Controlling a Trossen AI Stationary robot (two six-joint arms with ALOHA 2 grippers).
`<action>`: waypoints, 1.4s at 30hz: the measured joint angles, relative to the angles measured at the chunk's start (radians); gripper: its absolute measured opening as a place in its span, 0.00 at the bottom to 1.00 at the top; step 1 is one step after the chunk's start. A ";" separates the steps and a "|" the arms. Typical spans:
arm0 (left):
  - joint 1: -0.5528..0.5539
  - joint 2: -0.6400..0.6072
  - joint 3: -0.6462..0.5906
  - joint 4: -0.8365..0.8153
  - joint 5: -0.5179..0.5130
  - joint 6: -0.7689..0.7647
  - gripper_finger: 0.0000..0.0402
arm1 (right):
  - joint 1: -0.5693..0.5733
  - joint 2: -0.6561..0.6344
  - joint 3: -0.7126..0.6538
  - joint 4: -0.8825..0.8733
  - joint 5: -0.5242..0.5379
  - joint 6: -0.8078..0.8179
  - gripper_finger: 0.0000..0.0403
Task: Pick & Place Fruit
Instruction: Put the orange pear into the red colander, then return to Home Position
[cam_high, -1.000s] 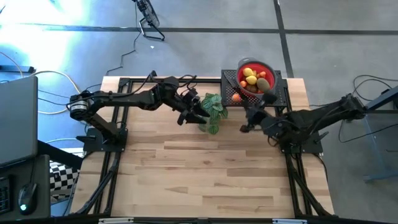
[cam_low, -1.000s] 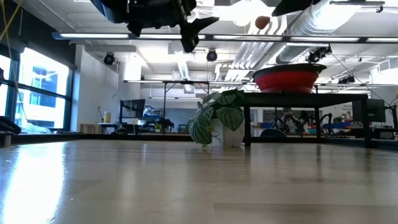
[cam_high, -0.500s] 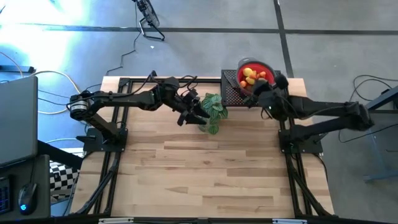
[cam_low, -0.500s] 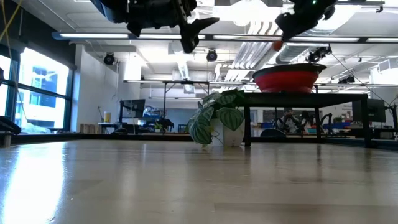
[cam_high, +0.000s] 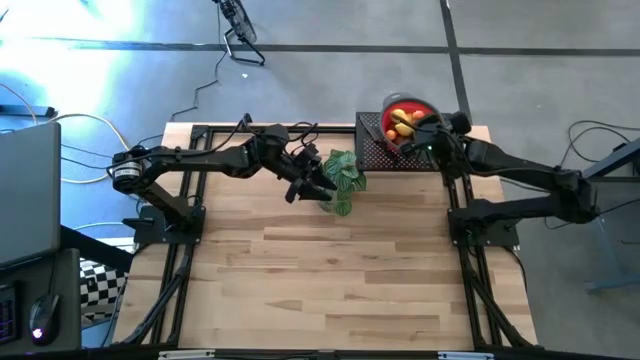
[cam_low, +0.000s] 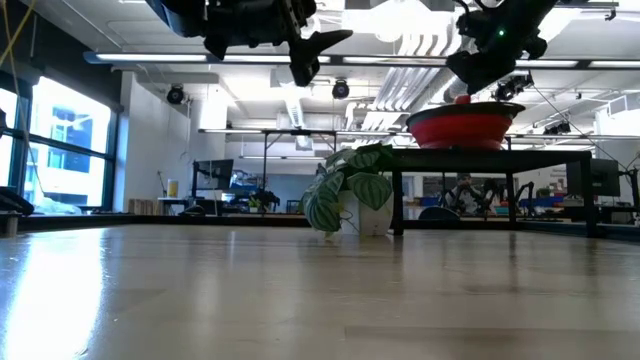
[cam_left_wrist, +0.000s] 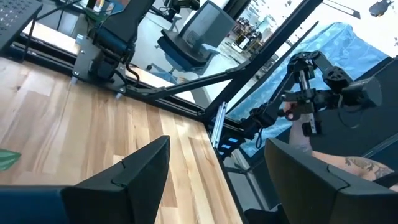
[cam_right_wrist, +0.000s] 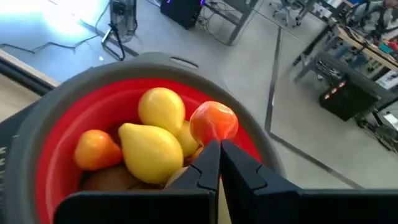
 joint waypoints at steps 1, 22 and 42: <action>0.000 0.000 0.000 0.001 0.000 0.010 0.64 | -0.004 0.000 0.000 0.001 0.001 0.000 0.01; 0.000 0.000 0.000 0.000 -0.073 0.172 0.64 | 0.122 -0.044 0.001 0.129 -0.156 -0.026 0.36; 0.000 0.001 -0.001 -0.061 -0.409 0.430 0.31 | 0.341 -0.056 0.001 0.250 -0.485 0.061 0.01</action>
